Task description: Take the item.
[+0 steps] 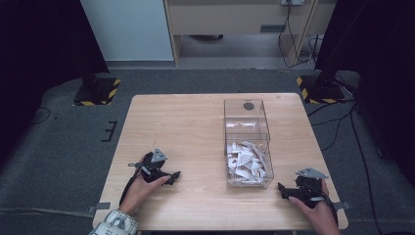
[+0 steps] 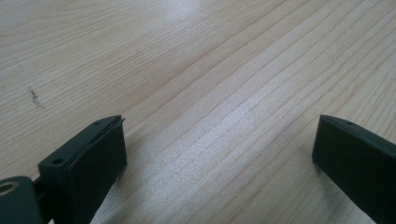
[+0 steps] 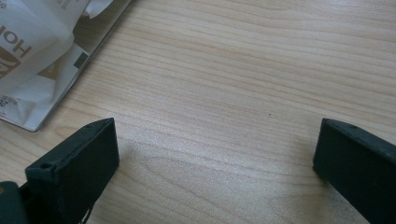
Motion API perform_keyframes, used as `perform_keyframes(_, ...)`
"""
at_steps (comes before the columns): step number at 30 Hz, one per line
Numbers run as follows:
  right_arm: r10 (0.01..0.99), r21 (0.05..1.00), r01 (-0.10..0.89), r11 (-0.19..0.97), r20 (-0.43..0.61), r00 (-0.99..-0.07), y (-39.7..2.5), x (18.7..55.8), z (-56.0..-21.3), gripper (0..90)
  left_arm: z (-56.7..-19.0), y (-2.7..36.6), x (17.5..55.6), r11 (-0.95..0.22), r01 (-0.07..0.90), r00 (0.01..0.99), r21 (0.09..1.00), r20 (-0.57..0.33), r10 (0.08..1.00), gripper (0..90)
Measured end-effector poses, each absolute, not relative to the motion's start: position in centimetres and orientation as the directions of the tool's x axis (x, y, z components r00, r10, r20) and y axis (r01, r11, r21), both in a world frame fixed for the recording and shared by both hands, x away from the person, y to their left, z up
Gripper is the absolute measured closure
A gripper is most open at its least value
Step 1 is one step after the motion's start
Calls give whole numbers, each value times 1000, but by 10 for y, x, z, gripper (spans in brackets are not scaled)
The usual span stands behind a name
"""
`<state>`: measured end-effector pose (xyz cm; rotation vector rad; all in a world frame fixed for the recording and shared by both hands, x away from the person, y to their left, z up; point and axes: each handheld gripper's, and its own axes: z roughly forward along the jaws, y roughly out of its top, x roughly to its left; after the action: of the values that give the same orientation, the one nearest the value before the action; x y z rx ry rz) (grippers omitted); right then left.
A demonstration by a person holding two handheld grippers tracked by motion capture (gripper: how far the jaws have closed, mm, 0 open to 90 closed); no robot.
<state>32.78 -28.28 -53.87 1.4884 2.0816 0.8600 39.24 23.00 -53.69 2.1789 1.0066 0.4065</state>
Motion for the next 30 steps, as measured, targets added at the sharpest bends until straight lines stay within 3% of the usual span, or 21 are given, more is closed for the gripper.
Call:
perform_keyframes(13,944,703,673,230,8,-330,-283,327,-539,7,-528,225,388,-445,522,662,728,-17,749,48)
perform_keyframes(30,944,703,673,230,8,-331,-283,327,-539,7,-475,178,392,-481,367,761,797,40,647,65)
